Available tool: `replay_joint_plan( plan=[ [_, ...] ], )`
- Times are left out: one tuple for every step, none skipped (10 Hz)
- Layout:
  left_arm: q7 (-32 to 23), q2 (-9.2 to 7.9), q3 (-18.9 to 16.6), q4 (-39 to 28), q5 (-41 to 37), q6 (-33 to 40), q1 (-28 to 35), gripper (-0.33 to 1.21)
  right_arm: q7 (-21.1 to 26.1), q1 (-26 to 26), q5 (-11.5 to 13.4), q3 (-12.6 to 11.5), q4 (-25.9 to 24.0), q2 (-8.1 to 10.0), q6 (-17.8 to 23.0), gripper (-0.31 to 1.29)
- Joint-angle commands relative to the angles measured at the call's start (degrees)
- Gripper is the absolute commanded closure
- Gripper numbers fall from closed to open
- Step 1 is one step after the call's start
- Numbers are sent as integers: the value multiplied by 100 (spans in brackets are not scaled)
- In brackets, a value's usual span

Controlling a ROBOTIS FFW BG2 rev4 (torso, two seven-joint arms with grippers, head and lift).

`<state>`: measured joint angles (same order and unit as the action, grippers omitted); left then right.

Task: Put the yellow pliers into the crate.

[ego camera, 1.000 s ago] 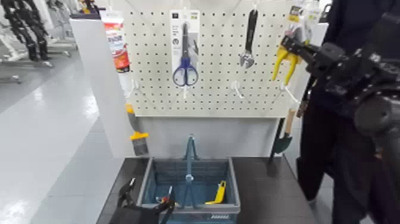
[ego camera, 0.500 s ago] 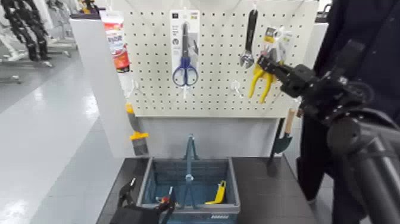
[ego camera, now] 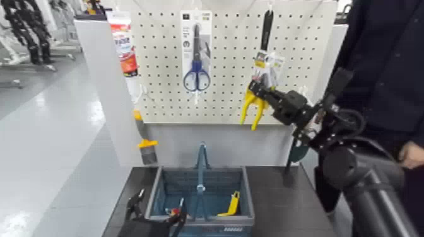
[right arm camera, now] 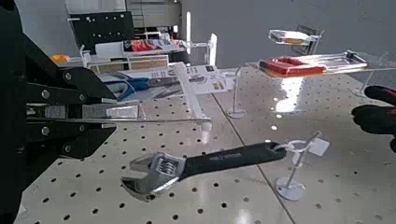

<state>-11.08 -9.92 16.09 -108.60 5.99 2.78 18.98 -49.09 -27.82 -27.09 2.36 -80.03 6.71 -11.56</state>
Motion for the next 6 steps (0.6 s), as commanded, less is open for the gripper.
replay_joint_plan(
  plan=[
    [-52, -45, 52, -3, -19, -6, -9, 28, 5, 259, -68, 133, 66, -82, -57, 110],
    [-52, -36, 52, -3, -19, -6, -9, 28, -4, 347, -86, 194, 119, -108, -74, 110],
    [-52, -45, 60, -3, -19, -6, -9, 28, -30, 426, -104, 300, 242, -117, -66, 110],
    [-52, -53, 60, -3, -19, 12, -9, 28, -57, 506, -130, 370, 374, -135, -57, 110],
    [-61, -53, 60, -3, -19, 12, -9, 28, -74, 558, -148, 449, 505, -135, -39, 110],
    [-61, -53, 69, -3, -19, 21, -9, 28, -100, 585, -156, 528, 664, -117, -4, 110]
  ],
)
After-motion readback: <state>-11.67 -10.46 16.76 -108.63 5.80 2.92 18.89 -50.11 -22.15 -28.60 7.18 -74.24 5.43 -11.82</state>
